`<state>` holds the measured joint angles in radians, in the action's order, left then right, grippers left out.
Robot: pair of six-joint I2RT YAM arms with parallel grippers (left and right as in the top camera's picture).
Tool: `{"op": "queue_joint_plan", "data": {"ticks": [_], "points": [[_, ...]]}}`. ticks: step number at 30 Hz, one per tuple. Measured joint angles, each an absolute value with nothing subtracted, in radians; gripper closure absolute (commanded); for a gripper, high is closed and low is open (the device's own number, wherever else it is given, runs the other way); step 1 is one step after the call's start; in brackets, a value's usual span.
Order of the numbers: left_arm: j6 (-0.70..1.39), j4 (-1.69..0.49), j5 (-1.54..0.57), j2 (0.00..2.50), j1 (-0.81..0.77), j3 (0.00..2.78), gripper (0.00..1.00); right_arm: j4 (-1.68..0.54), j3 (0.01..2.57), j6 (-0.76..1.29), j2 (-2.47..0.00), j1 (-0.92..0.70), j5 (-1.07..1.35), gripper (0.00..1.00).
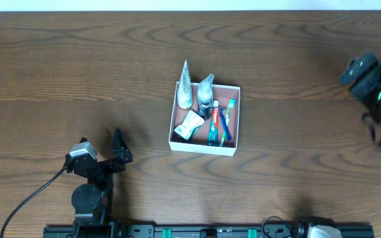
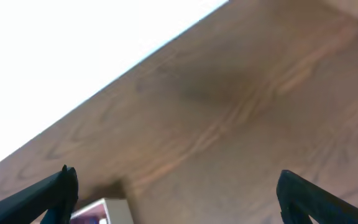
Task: Pack container
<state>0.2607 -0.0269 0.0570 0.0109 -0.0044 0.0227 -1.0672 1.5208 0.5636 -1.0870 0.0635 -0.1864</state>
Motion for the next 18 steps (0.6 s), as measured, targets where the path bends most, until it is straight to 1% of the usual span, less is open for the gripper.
{"op": "queue_joint_plan", "data": {"ticks": [4, 9, 13, 15, 18], "points": [[0.261, -0.028, 0.055, 0.011, -0.004, 0.023, 0.02, -0.984, 1.350, 0.561, -0.896, 0.005, -0.244, 0.01], [0.260, -0.030, 0.052, 0.011, -0.004, 0.025, 0.02, -0.688, 1.021, 0.556, -0.642, -0.004, -0.276, 0.01], [0.260, -0.031, 0.051, 0.011, -0.004, 0.025, 0.02, -0.418, 0.766, 0.509, -0.464, -0.004, -0.270, 0.01], [0.260, -0.030, 0.052, 0.011, -0.004, 0.025, 0.02, -0.283, 0.650, 0.469, -0.389, -0.004, -0.243, 0.01], [0.260, -0.031, 0.052, 0.011, -0.004, 0.025, 0.02, -0.143, 0.519, 0.421, -0.319, -0.004, -0.202, 0.01]]}}
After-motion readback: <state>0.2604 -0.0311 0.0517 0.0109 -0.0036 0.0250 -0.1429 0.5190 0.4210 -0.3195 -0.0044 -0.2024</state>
